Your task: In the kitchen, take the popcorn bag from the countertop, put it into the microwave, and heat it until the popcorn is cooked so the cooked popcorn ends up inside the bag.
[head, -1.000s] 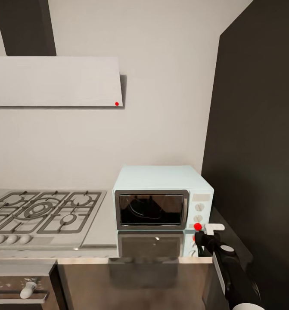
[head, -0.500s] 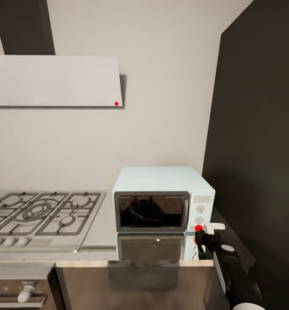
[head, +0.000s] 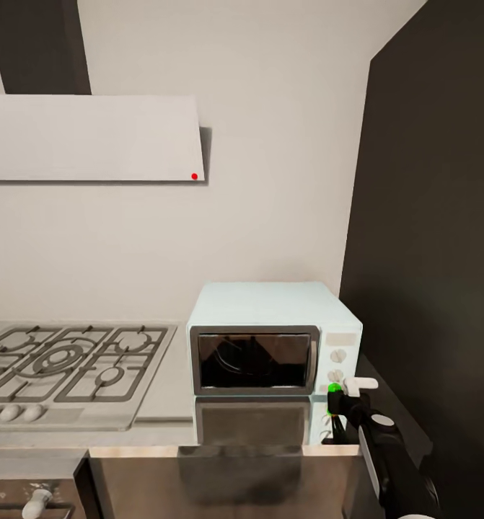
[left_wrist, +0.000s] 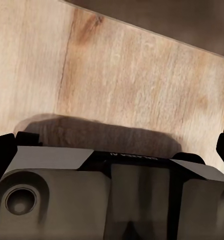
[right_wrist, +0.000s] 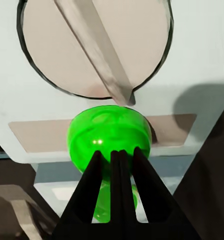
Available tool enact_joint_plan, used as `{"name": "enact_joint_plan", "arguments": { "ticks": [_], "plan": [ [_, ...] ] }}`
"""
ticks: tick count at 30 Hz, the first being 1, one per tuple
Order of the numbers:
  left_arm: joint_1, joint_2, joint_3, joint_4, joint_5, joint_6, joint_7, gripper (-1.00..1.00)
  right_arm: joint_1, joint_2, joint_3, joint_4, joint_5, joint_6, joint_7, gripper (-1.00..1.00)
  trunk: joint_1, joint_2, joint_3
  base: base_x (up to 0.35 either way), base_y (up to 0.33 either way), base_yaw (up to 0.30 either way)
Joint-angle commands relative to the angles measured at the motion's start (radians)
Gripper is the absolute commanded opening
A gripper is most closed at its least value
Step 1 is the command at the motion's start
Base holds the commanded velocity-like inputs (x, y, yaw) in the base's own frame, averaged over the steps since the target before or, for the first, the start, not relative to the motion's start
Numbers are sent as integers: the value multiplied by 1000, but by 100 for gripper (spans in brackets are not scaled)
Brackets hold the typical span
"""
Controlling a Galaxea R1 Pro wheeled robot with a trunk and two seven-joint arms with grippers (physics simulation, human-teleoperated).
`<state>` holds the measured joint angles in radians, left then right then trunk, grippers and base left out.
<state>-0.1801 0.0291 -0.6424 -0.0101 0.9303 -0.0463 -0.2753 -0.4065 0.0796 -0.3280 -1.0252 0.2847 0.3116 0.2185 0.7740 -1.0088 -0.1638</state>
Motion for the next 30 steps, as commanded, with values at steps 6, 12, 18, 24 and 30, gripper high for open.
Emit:
{"name": "enact_joint_plan", "arguments": {
  "ticks": [6, 12, 18, 24, 30],
  "plan": [
    [-1, 0, -9, 1, 7, -2, -4, 100, -21, 2, -3, 6, 14, 3, 9, -100, 10, 0, -1, -56, 0, 0],
    [-1, -1, -9, 1, 5, -3, -3, 100, -21, 2, 1, 5, 14, 3, 9, -100, 10, 0, -1, -326, 0, 0],
    [-3, -13, -3, 4, 9, 14, -6, 100, -21, 2, 13, 22, 7, 4, 5, 100, 10, 0, -1, -172, 0, 0],
    [-2, -8, -5, 5, 0, 16, -3, 100, -17, 7, 16, 45, 20, 10, 7, 100, 10, 0, -1, -46, 0, 0],
    [-2, -8, -5, 7, 1, 16, -2, 100, -17, 3, 17, 44, 21, 11, 7, 100, 10, 0, -1, -313, 0, 0]
  ]
}}
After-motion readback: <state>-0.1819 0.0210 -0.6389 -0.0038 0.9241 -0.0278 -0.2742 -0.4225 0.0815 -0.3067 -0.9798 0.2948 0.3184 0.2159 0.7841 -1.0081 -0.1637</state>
